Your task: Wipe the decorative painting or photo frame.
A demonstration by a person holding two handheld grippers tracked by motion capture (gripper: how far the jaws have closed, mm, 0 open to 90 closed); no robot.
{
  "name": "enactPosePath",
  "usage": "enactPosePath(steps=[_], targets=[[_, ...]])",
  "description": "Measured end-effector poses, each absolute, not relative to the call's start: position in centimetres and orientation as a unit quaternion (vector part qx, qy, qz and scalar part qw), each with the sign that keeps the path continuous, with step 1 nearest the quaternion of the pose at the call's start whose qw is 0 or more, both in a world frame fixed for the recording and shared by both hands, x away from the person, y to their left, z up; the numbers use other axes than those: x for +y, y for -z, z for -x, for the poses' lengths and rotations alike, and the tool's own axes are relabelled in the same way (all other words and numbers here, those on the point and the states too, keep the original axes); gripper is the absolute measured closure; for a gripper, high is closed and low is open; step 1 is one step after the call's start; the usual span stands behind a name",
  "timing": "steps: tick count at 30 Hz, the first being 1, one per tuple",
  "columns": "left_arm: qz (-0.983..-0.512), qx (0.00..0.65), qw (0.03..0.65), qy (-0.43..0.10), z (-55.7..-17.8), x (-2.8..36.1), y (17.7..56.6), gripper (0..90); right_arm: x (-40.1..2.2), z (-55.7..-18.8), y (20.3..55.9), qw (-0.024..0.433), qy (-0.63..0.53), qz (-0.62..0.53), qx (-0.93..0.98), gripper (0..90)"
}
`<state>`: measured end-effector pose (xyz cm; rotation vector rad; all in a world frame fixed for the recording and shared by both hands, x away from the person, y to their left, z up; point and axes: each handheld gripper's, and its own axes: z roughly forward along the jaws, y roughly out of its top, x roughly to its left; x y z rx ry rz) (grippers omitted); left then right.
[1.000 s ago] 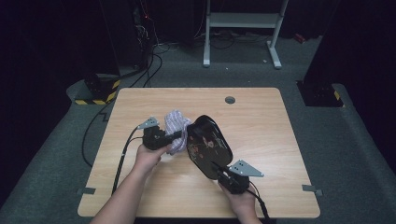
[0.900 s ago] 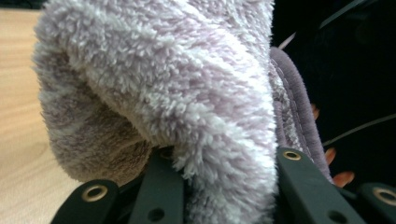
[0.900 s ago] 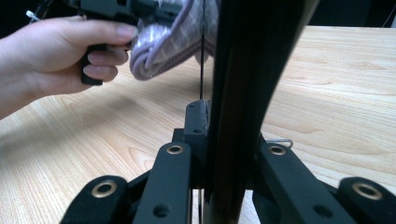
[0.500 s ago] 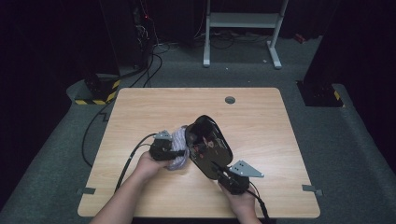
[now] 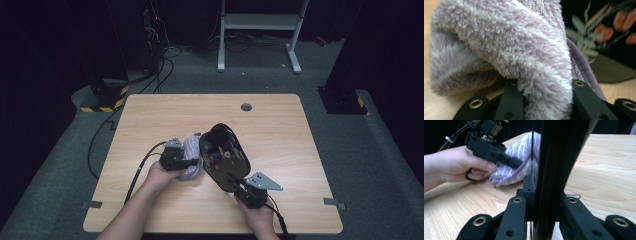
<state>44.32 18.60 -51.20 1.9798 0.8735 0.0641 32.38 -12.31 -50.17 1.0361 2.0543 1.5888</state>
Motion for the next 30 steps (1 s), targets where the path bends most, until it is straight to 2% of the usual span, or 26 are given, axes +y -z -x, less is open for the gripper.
enactPosePath(steps=[7,13,22,30], targets=[[-0.778,0.362,0.512,-0.044,-44.9,19.7,48.4,74.0,-12.3,-32.4,50.2,0.170,-0.561,-0.364,0.724,80.3],[-0.770,0.353,0.528,-0.052,-45.3,19.8,46.3,73.6,-12.4,-32.4,50.2,0.171,-0.560,-0.365,0.724,80.3],[-0.780,0.362,0.510,-0.011,-45.3,19.3,49.7,75.0,-12.3,-32.4,50.1,0.168,-0.561,-0.367,0.723,80.2],[-0.831,0.330,0.447,0.001,-44.6,17.7,52.3,75.9,-12.2,-32.3,50.1,0.172,-0.559,-0.369,0.722,80.2]])
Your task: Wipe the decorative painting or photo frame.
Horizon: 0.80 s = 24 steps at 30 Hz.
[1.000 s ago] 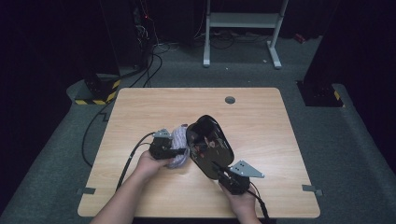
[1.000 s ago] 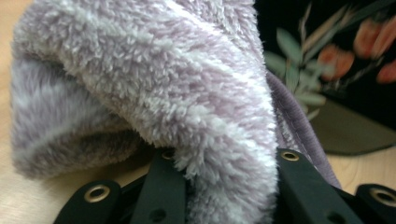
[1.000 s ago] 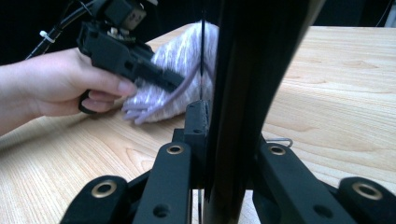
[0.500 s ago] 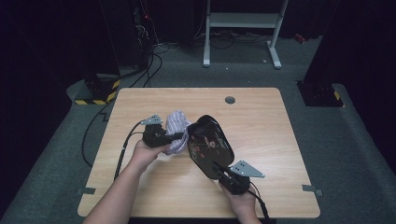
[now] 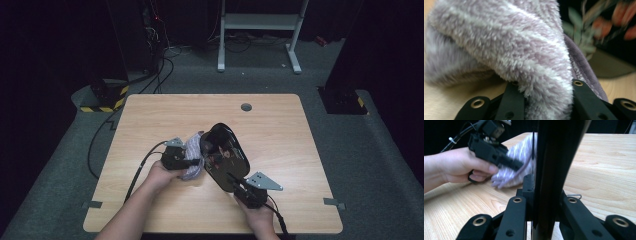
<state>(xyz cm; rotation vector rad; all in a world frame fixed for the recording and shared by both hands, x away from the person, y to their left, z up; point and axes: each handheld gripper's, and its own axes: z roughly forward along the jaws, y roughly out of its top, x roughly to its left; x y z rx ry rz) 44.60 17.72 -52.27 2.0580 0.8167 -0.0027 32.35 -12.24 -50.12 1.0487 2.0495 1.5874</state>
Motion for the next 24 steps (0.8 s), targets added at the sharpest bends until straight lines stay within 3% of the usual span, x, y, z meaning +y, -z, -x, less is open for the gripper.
enactPosePath(steps=[7,14,24], targets=[[-0.869,0.292,0.398,-0.012,-44.1,16.8,51.7,77.3,-12.4,-32.3,50.2,0.170,-0.562,-0.368,0.721,80.4],[-0.828,0.333,0.451,0.018,-44.8,17.8,52.3,75.9,-12.4,-32.3,50.2,0.172,-0.560,-0.374,0.719,80.2],[-0.776,0.345,0.526,-0.042,-44.9,19.0,49.0,74.5,-12.5,-32.3,50.2,0.177,-0.557,-0.373,0.721,80.0]])
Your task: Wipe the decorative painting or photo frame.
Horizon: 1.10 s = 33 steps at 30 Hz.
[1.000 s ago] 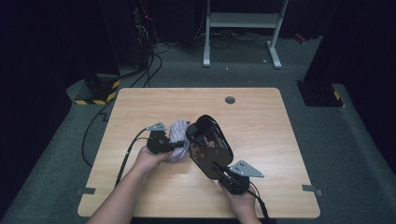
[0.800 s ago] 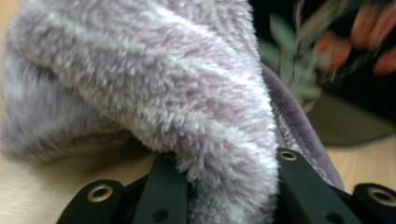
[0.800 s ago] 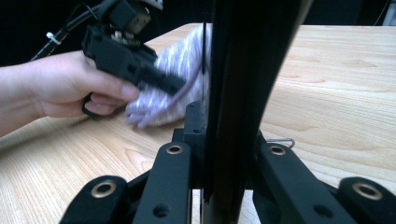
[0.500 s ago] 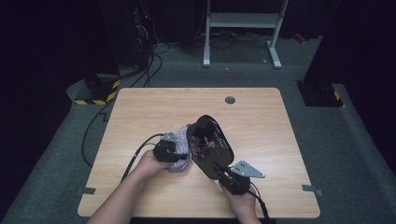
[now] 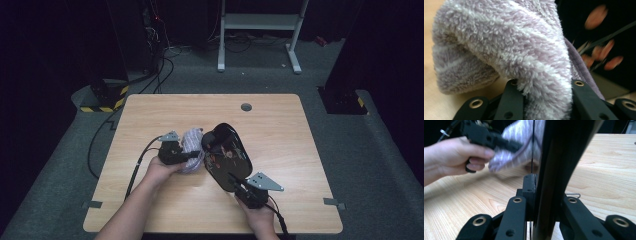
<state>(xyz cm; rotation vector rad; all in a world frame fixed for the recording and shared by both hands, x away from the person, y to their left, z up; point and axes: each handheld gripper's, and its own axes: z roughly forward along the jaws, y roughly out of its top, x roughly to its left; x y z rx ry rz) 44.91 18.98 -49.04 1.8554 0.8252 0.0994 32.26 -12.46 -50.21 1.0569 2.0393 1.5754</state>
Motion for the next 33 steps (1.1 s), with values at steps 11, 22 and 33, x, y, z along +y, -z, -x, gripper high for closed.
enactPosePath(steps=[11,22,33], targets=[[-0.727,0.317,0.606,-0.059,-44.5,19.0,44.9,74.2,-12.3,-32.2,50.2,0.182,-0.554,-0.372,0.722,79.9],[-0.709,0.331,0.617,-0.086,-43.9,19.3,43.6,72.9,-12.3,-32.2,50.2,0.182,-0.556,-0.370,0.722,79.9],[-0.703,0.331,0.619,-0.116,-43.1,20.2,42.8,72.5,-12.0,-32.2,50.2,0.190,-0.555,-0.364,0.724,79.8]])
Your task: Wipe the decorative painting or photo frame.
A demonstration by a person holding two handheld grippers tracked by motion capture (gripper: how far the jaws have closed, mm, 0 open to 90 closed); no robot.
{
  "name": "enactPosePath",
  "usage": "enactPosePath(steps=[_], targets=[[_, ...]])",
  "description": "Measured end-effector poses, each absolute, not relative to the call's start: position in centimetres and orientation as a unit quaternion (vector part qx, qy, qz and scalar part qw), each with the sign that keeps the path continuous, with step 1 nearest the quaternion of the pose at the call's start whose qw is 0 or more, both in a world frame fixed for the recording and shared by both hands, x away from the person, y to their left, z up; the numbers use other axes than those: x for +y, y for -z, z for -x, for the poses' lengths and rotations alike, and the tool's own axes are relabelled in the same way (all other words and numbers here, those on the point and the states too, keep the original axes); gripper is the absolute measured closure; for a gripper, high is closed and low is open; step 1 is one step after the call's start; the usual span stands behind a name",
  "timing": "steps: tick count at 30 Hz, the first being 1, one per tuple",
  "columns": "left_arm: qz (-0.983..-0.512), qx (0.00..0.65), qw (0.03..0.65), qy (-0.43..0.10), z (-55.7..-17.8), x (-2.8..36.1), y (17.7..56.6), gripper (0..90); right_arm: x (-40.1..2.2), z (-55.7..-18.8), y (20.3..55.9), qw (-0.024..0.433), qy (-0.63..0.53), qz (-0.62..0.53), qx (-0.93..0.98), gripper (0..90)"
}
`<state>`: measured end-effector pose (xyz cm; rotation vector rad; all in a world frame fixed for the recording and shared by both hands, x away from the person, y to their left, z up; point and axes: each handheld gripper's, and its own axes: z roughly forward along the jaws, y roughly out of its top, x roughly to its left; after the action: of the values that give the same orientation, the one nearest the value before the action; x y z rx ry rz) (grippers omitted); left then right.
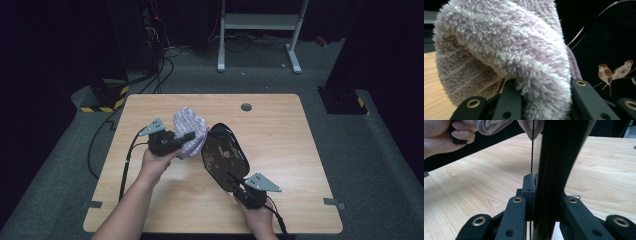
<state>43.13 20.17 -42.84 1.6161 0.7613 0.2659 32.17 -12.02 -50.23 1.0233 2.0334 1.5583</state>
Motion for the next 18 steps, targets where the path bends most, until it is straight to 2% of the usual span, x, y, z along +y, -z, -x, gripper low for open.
enactPosePath(steps=[9,18], targets=[[-0.716,0.343,0.585,-0.166,-41.7,21.7,42.6,71.5,-12.1,-32.2,50.3,0.192,-0.553,-0.365,0.724,79.3],[-0.752,0.361,0.514,-0.200,-38.7,23.9,45.3,71.4,-12.1,-32.2,50.2,0.191,-0.551,-0.363,0.726,78.6]])
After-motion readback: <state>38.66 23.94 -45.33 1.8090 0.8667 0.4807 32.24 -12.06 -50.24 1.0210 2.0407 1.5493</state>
